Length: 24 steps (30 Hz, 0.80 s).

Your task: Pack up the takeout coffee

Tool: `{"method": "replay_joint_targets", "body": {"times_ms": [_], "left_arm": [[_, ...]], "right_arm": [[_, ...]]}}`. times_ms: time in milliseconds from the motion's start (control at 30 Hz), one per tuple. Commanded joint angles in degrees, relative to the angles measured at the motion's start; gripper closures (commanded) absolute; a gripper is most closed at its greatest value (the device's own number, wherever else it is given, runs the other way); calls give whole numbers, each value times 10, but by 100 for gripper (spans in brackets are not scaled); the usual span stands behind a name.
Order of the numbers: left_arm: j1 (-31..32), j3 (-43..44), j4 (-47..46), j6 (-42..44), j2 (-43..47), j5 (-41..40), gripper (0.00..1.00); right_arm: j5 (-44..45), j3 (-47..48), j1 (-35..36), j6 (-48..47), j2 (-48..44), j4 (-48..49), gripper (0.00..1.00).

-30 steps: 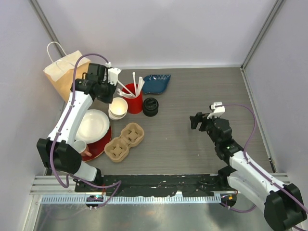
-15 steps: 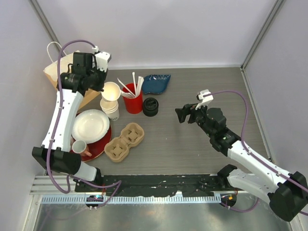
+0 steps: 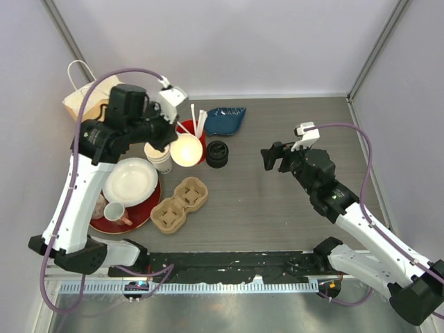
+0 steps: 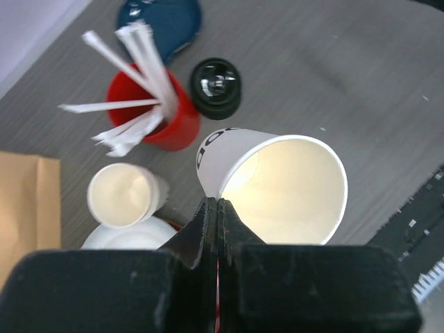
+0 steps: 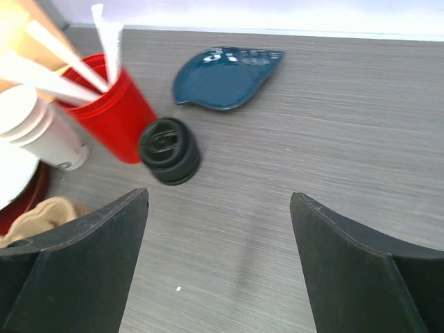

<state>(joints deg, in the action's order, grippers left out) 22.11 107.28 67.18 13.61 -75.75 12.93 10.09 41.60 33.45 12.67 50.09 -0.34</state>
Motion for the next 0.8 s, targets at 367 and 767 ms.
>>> {"method": "replay_joint_targets", "body": {"times_ms": [367, 767], "left_arm": [[284, 78, -71, -27, -282, 66, 100], [287, 63, -173, -28, -412, 93, 100]], "right_arm": [[86, 11, -214, 10, -61, -113, 7], [40, -25, -262, -17, -52, -102, 7]]}}
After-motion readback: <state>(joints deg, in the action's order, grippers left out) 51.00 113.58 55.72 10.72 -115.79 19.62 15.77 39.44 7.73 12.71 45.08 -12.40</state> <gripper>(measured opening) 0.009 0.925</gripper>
